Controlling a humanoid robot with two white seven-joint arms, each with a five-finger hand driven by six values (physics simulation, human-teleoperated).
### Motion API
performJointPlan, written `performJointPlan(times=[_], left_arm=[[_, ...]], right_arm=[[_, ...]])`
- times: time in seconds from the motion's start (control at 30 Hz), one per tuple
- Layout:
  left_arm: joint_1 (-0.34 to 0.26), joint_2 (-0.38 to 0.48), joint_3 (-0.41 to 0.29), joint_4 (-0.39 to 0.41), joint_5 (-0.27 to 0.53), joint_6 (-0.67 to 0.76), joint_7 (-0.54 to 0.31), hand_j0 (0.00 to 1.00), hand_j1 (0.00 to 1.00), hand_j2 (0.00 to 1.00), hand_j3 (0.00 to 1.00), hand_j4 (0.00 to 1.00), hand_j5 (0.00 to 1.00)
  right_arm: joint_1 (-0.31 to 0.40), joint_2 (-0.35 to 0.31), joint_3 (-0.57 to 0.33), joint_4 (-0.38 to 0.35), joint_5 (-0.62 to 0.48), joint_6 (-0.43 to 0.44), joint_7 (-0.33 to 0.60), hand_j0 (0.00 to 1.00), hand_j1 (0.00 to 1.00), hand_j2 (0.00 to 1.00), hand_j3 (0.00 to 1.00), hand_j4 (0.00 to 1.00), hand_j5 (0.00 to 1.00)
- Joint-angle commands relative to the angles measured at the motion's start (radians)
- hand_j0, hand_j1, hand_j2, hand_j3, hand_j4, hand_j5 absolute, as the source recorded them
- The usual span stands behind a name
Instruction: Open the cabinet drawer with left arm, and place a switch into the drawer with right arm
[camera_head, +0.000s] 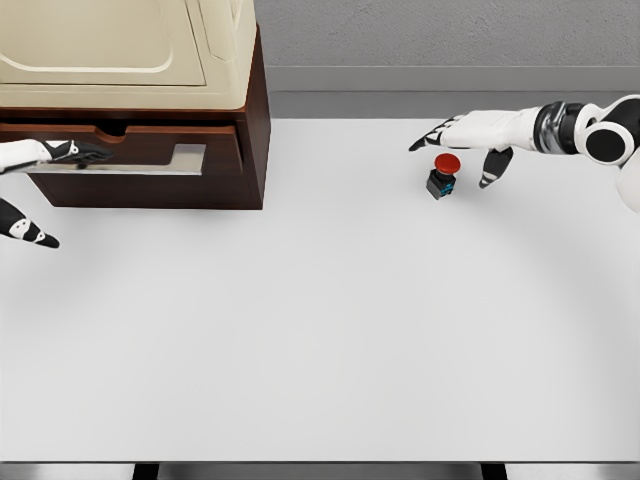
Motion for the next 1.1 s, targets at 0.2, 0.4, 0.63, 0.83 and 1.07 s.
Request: performJointPlan(times=[0.2,0.4,0.63,0.83,1.07], left_arm=[[0.005,-0.001,-0.002,0.000,-0.012,0.000,0.000,1.00,1.00,1.00,1.00,1.00,1.00],[0.015,0.002,-0.011,-0.017,-0.019,-0.012,0.000,1.00,1.00,1.00,1.00,1.00,1.00],[0.031,0.029,-0.028,-0.100,-0.014,-0.023,0.000,1.00,1.00,1.00,1.00,1.00,1.00],[0.034,0.144,-0.035,-0.114,0.103,-0.161,0.000,1.00,1.00,1.00,1.00,1.00,1.00],[-0.034,0.044,0.009,-0.079,0.095,-0.001,0.000,1.00,1.00,1.00,1.00,1.00,1.00]], right_arm=[[0.002,0.003,-0.001,-0.001,-0.005,0.003,0.000,1.00,1.00,1.00,1.00,1.00,1.00],[0.002,0.003,0.000,-0.001,-0.005,0.003,0.000,1.00,1.00,1.00,1.00,1.00,1.00],[0.003,0.003,0.000,-0.001,-0.005,0.003,0.000,1.00,1.00,1.00,1.00,1.00,1.00],[0.005,0.003,0.000,-0.001,-0.005,0.003,0.000,1.00,1.00,1.00,1.00,1.00,1.00],[0.003,0.001,-0.001,-0.001,-0.005,0.003,0.000,1.00,1.00,1.00,1.00,1.00,1.00]])
